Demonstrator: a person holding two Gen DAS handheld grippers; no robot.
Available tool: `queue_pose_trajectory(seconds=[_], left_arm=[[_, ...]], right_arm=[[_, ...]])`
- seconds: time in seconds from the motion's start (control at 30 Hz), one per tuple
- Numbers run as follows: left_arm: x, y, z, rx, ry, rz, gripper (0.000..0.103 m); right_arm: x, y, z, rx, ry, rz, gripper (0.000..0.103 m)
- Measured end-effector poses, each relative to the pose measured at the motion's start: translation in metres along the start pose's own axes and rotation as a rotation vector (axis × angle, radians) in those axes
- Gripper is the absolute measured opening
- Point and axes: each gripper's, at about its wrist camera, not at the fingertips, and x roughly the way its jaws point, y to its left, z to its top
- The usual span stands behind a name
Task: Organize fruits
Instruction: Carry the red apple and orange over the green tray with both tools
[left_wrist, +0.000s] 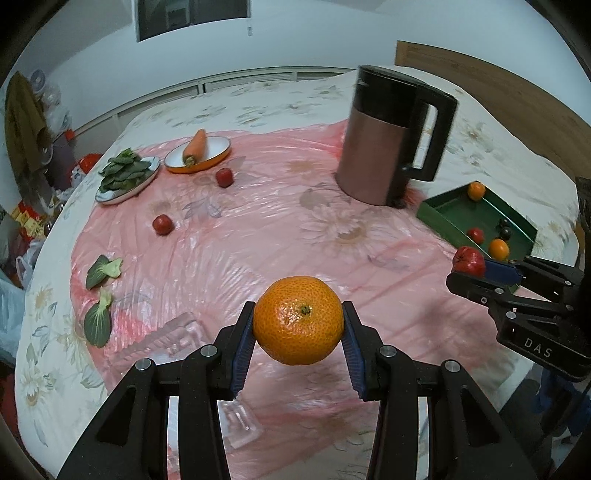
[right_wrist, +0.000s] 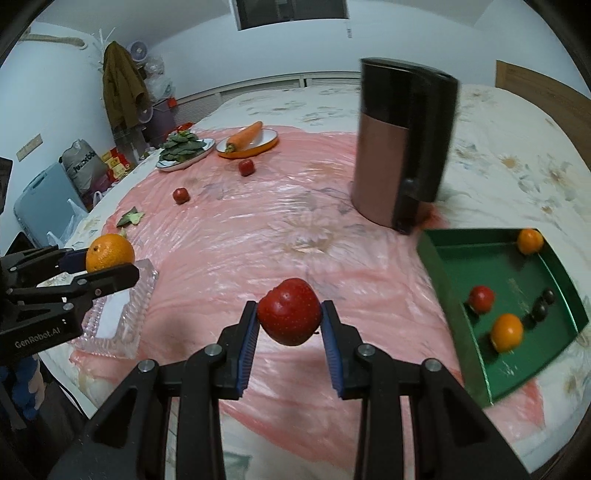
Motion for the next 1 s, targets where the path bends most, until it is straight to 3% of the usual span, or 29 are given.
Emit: queue_pose_trajectory(seconds=[0.57, 1.0], left_arm=[[0.007, -0.071, 0.002, 0.122, 0.041, -0.031, 0.039], [0.043, -0.149, 0.023, 0.208, 0.098, -0.116, 0.039]], right_arm=[[-0.033, -0.076, -0.037, 0.146, -0.048, -0.035, 0.0], [-0.061, -0.191, -0.053, 0.305, -0.116, -0.171, 0.0]])
